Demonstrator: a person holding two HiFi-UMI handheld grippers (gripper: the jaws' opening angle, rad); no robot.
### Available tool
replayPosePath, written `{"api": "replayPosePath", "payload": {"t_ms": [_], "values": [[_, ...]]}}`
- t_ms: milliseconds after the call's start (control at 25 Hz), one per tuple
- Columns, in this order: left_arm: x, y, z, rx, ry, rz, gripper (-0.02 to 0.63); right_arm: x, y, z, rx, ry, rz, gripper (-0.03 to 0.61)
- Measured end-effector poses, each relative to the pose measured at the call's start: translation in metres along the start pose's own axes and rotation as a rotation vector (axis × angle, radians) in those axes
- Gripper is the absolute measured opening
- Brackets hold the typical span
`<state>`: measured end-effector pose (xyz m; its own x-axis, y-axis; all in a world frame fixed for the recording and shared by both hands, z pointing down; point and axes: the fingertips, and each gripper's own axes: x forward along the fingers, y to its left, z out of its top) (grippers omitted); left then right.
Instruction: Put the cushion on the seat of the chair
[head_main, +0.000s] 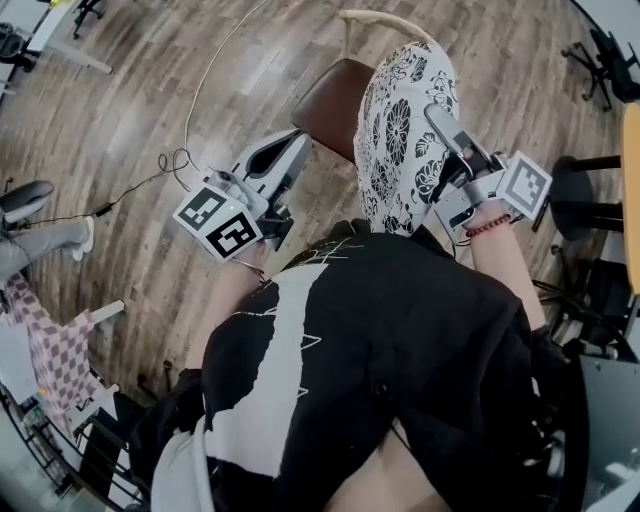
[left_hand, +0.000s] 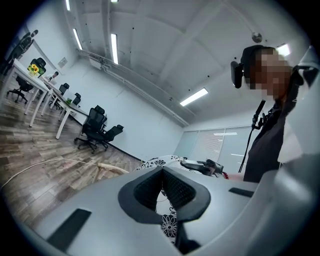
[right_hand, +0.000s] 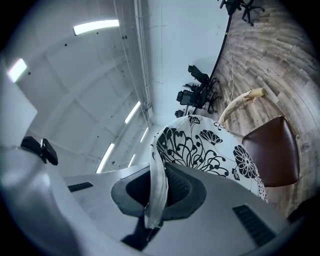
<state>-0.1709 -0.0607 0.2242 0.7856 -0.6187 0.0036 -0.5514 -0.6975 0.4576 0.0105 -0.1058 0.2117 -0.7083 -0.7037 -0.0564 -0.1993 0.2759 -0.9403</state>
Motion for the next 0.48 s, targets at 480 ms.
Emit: {"api": "replayPosePath", "payload": {"t_ms": [480], "values": [[0.015, 0.054, -0.040, -0.087, 0.013, 0.034, 0.011, 0.060, -0.081, 0.003, 0.017, 0.048, -0.095, 0.026]]}}
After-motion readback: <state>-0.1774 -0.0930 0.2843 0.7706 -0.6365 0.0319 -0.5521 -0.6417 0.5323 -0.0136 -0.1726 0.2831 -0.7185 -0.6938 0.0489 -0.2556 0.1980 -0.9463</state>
